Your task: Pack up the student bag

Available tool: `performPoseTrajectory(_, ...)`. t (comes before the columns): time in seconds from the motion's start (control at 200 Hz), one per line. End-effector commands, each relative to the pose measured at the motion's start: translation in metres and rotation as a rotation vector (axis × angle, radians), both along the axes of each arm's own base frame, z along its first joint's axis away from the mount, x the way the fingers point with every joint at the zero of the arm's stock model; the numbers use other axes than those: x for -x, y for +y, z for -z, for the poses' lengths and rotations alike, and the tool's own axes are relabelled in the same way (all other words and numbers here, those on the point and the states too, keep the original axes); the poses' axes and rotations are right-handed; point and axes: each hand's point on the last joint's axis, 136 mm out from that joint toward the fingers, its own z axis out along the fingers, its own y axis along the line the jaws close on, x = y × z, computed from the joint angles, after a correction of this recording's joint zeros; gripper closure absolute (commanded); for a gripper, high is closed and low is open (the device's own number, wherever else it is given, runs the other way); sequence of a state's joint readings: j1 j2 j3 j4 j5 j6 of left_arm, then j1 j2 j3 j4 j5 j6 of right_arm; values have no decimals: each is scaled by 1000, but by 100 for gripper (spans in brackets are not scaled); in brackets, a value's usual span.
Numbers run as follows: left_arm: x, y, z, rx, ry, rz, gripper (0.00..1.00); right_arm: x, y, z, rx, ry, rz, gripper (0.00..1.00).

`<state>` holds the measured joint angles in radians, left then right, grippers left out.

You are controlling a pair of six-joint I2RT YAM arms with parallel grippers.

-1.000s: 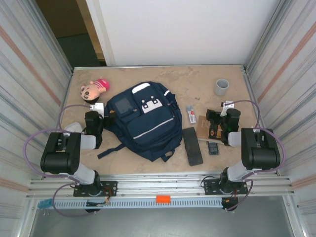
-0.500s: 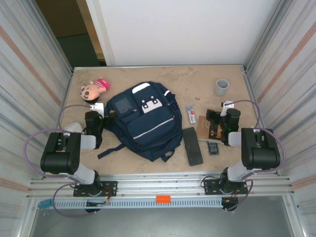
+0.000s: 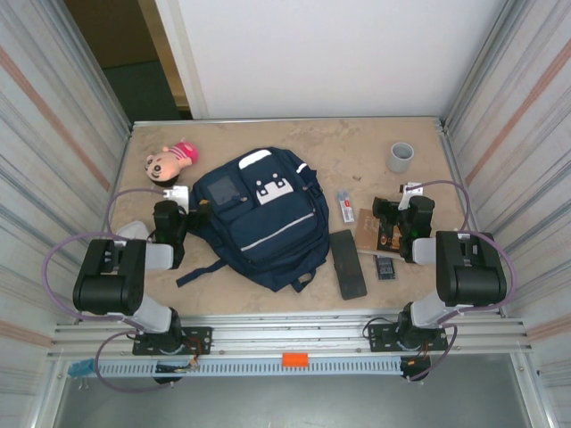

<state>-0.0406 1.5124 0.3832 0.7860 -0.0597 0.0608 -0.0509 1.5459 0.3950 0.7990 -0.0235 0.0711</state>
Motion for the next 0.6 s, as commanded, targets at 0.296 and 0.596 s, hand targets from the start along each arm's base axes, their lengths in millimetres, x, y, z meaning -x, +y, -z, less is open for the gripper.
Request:
performPoseTrajectory(0.296,49,-141,-119,-206,6,442,12,-6,32,-90,-133,207,-204,1)
performPoseTrajectory(0.596,126,-264,-90,-175,276,801,14,72,40,-175,-307,162,-99,1)
